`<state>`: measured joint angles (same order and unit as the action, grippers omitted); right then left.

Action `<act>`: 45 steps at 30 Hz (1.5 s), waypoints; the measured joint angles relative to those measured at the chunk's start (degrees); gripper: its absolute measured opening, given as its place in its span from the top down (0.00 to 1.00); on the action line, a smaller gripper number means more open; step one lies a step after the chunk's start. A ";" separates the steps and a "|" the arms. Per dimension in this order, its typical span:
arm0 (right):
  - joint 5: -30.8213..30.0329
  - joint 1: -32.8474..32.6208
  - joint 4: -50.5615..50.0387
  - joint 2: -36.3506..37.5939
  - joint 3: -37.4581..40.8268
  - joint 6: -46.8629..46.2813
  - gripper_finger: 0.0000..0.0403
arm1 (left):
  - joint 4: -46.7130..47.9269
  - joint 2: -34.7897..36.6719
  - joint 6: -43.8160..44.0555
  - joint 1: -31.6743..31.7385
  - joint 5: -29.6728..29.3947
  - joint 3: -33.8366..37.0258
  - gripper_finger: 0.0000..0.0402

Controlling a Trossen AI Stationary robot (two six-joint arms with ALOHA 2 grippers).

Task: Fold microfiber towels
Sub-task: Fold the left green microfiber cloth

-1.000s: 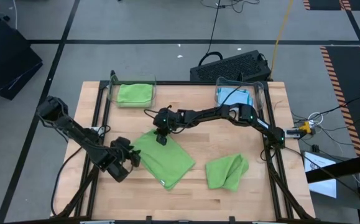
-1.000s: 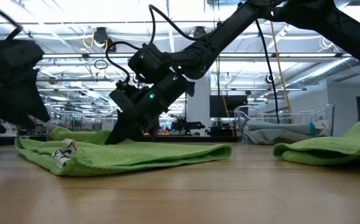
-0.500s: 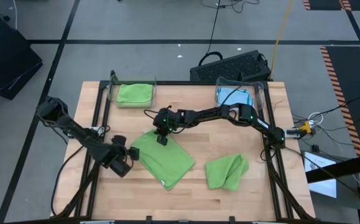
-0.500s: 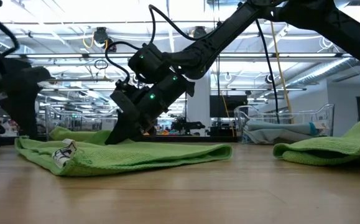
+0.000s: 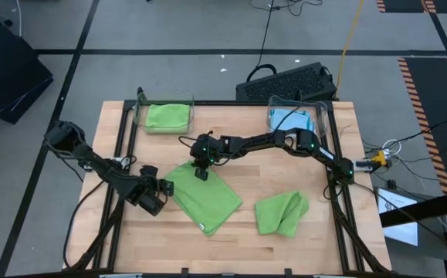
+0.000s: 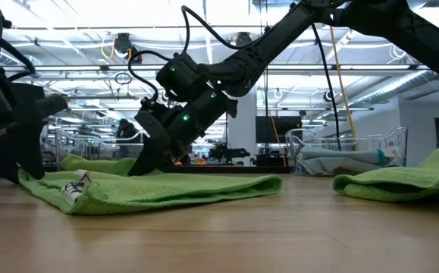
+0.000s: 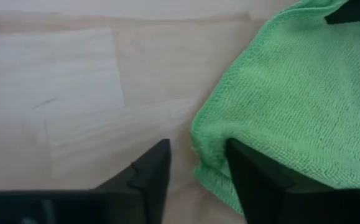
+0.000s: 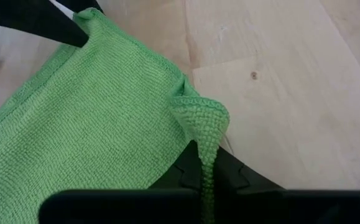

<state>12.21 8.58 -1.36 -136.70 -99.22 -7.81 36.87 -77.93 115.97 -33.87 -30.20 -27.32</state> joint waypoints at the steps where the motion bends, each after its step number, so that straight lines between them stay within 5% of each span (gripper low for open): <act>1: 0.00 -0.01 0.06 0.00 0.00 0.01 1.00 | -0.17 0.00 -0.55 0.04 -0.18 0.03 0.63; 9: -0.08 0.04 -0.68 0.32 0.02 1.12 1.00 | -1.74 -0.96 -7.66 0.74 -2.63 0.12 0.97; 19: -3.46 0.09 -13.10 6.34 0.13 5.94 1.00 | 0.45 1.34 -23.49 1.38 -12.83 -0.19 0.99; 28: -9.30 0.04 -23.64 14.88 0.51 9.42 0.99 | -5.20 7.04 -49.94 3.75 -23.06 -0.25 0.99; 32: -9.41 -0.30 -23.79 20.83 7.18 10.09 0.99 | -16.44 8.96 -67.64 3.90 -26.31 -0.27 0.99; 37: -9.47 -1.18 -12.62 31.70 21.27 9.98 0.99 | -30.63 9.71 -86.66 4.44 -26.91 -0.27 0.99; 45: -9.35 -4.69 14.57 46.45 48.20 8.98 0.99 | -40.61 9.68 -95.24 4.40 -22.79 -0.30 0.99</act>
<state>2.85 3.89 13.21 -90.25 -51.02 1.17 -3.73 -68.25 20.72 -29.47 -52.99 -27.62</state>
